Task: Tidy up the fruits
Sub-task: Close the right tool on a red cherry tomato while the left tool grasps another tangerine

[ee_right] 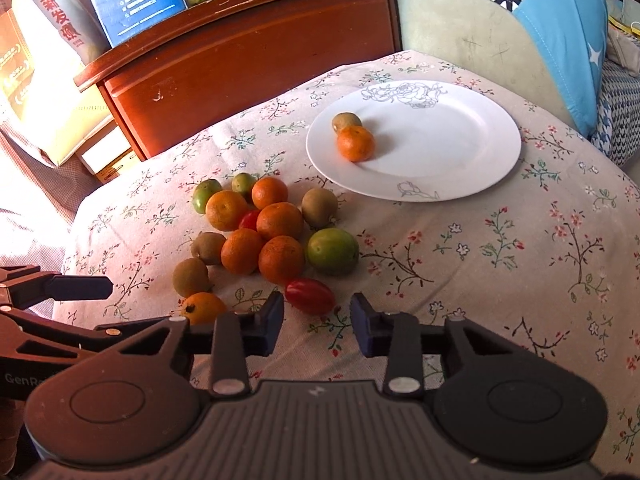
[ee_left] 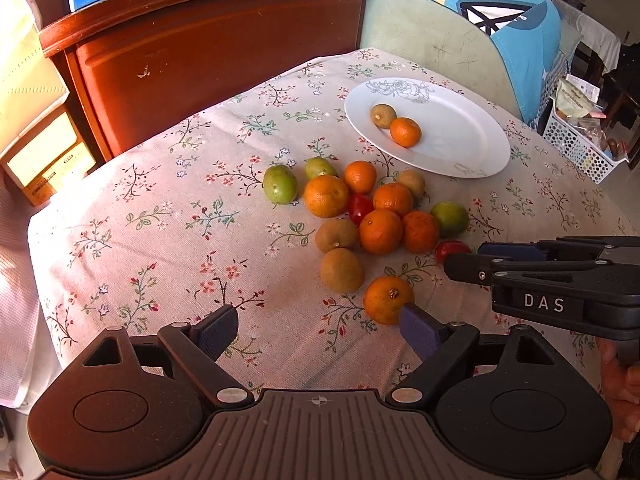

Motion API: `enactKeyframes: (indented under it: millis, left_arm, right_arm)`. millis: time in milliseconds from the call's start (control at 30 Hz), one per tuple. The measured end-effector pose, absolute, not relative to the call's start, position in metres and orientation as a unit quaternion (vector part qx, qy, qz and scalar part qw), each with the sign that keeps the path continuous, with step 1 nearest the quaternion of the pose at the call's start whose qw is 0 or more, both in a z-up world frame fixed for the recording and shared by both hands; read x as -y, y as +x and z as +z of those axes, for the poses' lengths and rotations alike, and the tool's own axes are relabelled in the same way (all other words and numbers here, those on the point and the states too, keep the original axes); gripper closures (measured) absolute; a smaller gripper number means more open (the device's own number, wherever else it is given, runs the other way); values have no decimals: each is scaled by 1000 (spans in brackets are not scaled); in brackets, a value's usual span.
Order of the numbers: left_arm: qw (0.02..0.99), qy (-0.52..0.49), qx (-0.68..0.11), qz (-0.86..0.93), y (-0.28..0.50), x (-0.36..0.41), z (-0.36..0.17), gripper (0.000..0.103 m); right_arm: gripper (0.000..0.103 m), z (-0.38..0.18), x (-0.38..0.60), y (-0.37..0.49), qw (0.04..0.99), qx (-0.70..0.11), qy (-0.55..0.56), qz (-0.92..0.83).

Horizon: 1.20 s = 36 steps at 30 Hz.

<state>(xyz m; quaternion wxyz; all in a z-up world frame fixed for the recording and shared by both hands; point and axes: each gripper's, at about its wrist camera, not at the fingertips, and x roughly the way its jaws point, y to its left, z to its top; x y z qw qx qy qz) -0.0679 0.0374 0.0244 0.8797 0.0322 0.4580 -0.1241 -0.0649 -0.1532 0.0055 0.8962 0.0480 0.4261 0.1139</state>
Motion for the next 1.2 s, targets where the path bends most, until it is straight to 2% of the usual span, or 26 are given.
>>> enactKeyframes:
  millis: [133, 233, 433, 567, 1000, 1133, 1200]
  left_arm:
    - [878, 31, -457, -138, -68, -34, 23, 15]
    - [876, 30, -458, -146, -68, -31, 21, 18]
    - [871, 22, -463, -159, -65, -26, 15, 36]
    - [868, 8, -466, -172, -64, -23, 12, 54]
    - [874, 27, -450, -182, -65, -9, 9, 54]
    - [876, 17, -445, -186, -64, -10, 10, 68]
    - [876, 10, -446, -186, -63, -11, 10, 71]
  right_arm:
    - [68, 2, 149, -61, 896, -427, 42, 117]
    - [75, 0, 147, -60, 898, -422, 33, 118]
    - [76, 0, 145, -59, 900, -419, 26, 121]
    - [76, 2, 150, -59, 897, -424, 41, 120]
    - [76, 3, 158, -61, 896, -431, 51, 95]
    - [76, 3, 158, -60, 896, -432, 54, 90]
    - [76, 3, 159, -60, 895, -433, 58, 89]
